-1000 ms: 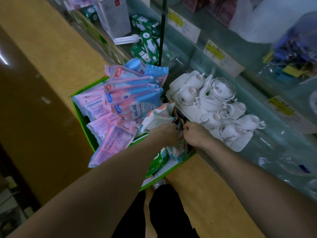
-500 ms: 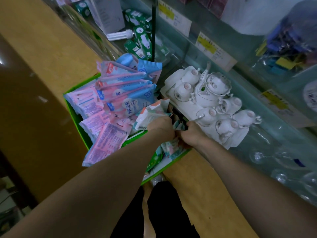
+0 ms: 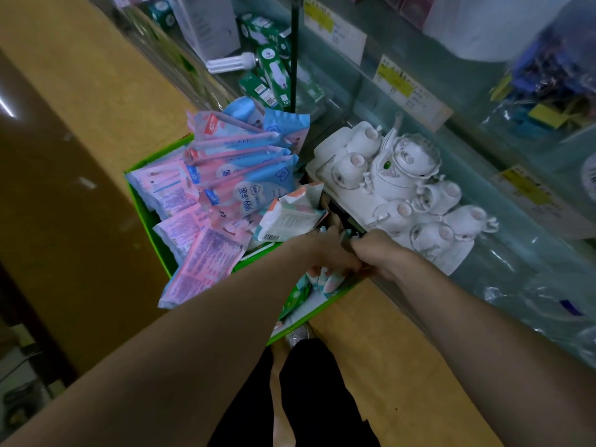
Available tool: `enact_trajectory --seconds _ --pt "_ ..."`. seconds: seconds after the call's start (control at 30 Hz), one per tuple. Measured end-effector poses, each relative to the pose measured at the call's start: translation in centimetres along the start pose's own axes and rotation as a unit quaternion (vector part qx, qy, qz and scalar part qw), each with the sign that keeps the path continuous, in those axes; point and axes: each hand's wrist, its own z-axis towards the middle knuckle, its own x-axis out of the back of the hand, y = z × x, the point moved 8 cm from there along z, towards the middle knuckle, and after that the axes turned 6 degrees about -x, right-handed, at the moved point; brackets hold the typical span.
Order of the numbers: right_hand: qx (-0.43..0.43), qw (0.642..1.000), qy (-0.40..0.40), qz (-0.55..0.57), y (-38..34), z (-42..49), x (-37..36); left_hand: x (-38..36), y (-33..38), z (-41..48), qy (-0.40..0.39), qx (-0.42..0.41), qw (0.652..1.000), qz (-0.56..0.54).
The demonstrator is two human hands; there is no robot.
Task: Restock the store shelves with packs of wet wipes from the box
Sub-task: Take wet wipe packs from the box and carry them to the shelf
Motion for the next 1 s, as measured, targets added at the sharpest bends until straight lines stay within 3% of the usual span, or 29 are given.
enact_trajectory --seconds 0.1,0.2,0.37,0.47,0.6,0.77,1.0 --pt "0.009 0.999 -0.006 -0.035 -0.3 0.1 -0.5 -0.9 0.4 0.4 0.029 -0.025 0.999 0.039" --pt "0.026 1.0 -0.001 0.012 -0.7 0.1 -0.1 0.4 0.6 0.5 0.098 -0.05 0.987 0.114" --pt "0.066 0.997 0.018 0.044 -2.3 -0.1 0.3 4.0 1.1 -2.0 0.111 -0.028 0.991 -0.07" --pt "0.096 0.995 0.022 0.025 -3.6 -1.1 0.0 6.4 1.2 -3.3 0.154 -0.013 0.975 -0.159" --pt "0.065 0.993 -0.013 0.099 -4.3 -1.8 -0.2 9.4 1.1 -4.9 0.183 -0.023 0.94 -0.288" --pt "0.061 0.964 -0.069 0.248 -7.1 -3.5 -0.6 11.9 0.7 -7.1 0.224 -0.01 0.91 -0.348" --pt "0.173 0.96 -0.076 0.207 -14.0 -7.9 -0.2 15.1 0.2 -12.9 0.259 -0.009 0.866 -0.427"
